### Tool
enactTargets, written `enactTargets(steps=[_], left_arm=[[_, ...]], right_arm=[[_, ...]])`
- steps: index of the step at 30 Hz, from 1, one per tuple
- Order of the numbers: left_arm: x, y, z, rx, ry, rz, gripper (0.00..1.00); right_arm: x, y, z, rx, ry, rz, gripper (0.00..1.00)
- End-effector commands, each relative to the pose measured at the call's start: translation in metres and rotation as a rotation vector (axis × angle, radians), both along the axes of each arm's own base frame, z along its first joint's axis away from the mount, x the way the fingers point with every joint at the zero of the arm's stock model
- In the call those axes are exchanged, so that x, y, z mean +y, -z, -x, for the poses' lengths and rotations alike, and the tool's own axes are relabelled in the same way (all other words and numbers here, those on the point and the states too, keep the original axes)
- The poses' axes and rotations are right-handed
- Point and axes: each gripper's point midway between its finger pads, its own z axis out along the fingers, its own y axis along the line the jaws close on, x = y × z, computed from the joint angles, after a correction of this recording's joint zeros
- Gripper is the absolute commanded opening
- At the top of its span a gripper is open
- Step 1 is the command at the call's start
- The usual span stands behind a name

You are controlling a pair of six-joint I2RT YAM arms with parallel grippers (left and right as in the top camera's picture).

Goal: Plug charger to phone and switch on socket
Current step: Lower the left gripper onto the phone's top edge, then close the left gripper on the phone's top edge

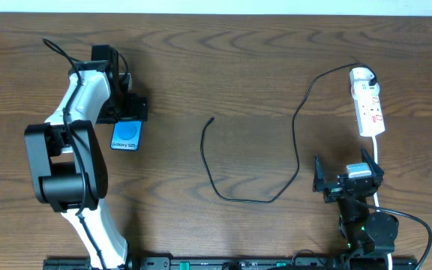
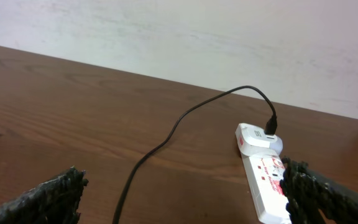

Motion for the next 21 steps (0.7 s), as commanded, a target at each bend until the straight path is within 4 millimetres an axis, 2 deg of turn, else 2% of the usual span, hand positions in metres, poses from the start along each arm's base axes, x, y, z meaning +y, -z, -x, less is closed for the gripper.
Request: enactTargets(steps=[1,10,21], left_arm=[[-0.003,0.012,0.003,0.028,0.009,-0.012,0.96],[0.003,0.021,0.001,0.038,0.012,-0.052,0.96],[0.003,0.022,0.001,0.037,0.014,-0.055,0.96]], right_arm=[[-0.001,0.001,0.0,0.005,0.003,-0.014,0.99],[-0.001,0.001,0.0,0.005,0.003,-0.014,0.99],[-0.001,0.001,0.0,0.005,0.003,-0.014,0.99]])
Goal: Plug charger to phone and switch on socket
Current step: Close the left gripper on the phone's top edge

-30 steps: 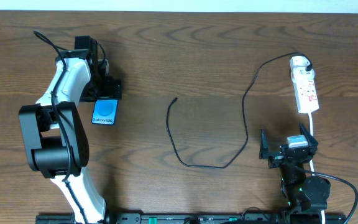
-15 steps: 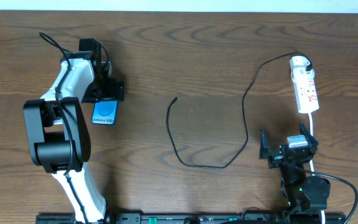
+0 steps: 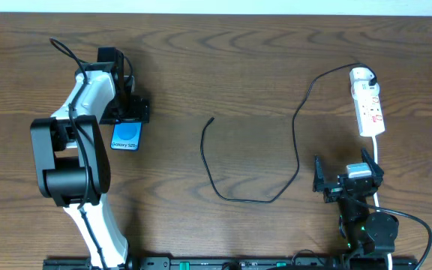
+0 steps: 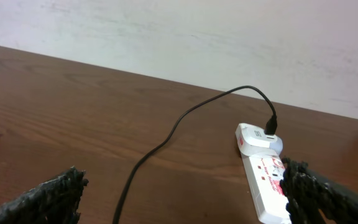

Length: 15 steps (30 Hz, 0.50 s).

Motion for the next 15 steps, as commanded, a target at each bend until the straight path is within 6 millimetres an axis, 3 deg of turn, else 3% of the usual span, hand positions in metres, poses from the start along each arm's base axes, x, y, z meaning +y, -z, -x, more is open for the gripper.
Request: enactTargets(steps=[1,15], left_arm=[[0.0008,0.0079,0.0038,0.024,0.002,-0.014,0.96],[-0.0046,0.0153,0.0023,0.029,0.015,-0.013,0.95]], right_arm=[[-0.0009,0.0014,0.0,0.005,0.003,-0.014,0.99],[-0.0008,0.0014,0.0,0.005,0.003,-0.014,0.99]])
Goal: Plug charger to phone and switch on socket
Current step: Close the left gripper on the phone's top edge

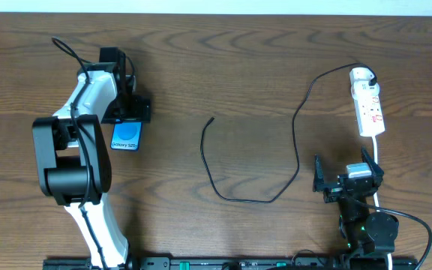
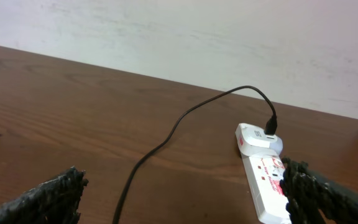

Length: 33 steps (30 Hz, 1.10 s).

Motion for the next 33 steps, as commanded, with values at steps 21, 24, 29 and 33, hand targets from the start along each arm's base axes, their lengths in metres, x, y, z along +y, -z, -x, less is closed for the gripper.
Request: enactTargets(steps=[21,24,29,33], left_arm=[[-0.002,0.033,0.015,0.1,-0.008,0.0,0.89],[-0.002,0.033,0.016,0.102,-0.012,0.0,0.87],[-0.002,0.033,0.016,0.102,-0.031,0.0,0.84],[-0.002,0.033,0.016,0.101,-0.046,0.0,0.8]], right_arm=[[-0.001,0.001,0.0,0.005,0.003,-0.014,0.99],[-0.001,0.001,0.0,0.005,0.003,-0.014,0.99],[-0.001,0.001,0.0,0.005,0.003,-0.014,0.99],[-0.001,0.001,0.0,0.005,0.003,-0.014,0.99]])
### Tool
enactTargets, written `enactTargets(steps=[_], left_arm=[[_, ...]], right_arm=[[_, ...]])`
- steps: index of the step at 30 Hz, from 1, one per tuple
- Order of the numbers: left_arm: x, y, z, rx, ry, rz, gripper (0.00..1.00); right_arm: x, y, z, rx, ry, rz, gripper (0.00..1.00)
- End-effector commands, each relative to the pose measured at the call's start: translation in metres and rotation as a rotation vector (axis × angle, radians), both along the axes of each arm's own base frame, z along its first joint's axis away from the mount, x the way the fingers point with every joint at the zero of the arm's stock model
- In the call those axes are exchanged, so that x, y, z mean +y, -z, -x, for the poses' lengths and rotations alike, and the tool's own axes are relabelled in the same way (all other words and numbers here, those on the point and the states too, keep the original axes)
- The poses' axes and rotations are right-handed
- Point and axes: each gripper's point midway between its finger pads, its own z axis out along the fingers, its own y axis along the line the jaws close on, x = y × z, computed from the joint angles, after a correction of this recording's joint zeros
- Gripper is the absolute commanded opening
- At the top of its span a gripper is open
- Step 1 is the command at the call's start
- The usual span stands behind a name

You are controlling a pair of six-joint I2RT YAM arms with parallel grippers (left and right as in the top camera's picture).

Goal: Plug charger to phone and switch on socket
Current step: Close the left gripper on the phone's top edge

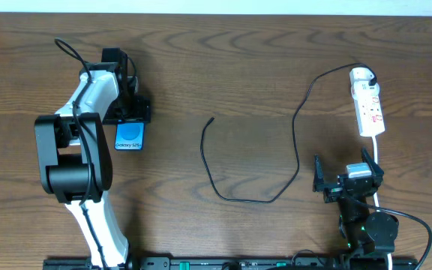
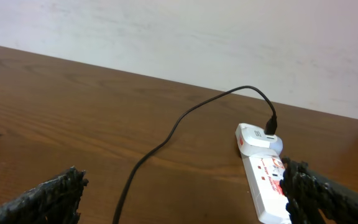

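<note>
A blue phone (image 1: 129, 136) lies on the table at the left, its far end under my left gripper (image 1: 128, 113), whose fingers look shut on it. From a white power strip (image 1: 367, 105) (image 2: 263, 180) at the right, a black charger cable (image 1: 297, 120) (image 2: 166, 140) loops across the table. The cable's free plug end (image 1: 212, 118) lies loose mid-table, well right of the phone. My right gripper (image 1: 349, 180) (image 2: 182, 196) stands open near the strip's near end, holding nothing.
The brown wooden table (image 1: 223, 60) reaches a white wall at the back. The strip's white lead (image 1: 379, 161) runs toward the front edge beside the right arm. The left arm's white links (image 1: 81, 97) stretch from the front edge to the phone.
My left gripper and the phone have shifted a little to the right. The cable, the power strip and the right arm have not moved.
My left gripper was over the phone's far end at the oldest moment, with the phone slightly askew. Through the later moments the arm and the phone stood a little further right each time, and the phone now lies straighter. The right gripper stayed open beside the strip.
</note>
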Motion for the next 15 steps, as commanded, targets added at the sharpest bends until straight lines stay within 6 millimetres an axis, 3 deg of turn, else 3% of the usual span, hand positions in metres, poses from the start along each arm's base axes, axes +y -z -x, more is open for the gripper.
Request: enactTargets(steps=[1,3,15], left_arm=[[0.0041,0.0268,0.0139,0.081,-0.023,-0.029,0.77],[0.0041,0.0268,0.014,0.081,-0.024,-0.029,0.73],[0.0038,0.0225,0.0203,0.109,-0.106,-0.029,0.74]], right_arm=[[-0.0008,0.0014,0.0,0.005,0.003,-0.014,0.99],[-0.0008,0.0014,0.0,0.005,0.003,-0.014,0.99],[-0.0009,0.0014,0.0,0.005,0.003,-0.014,0.99]])
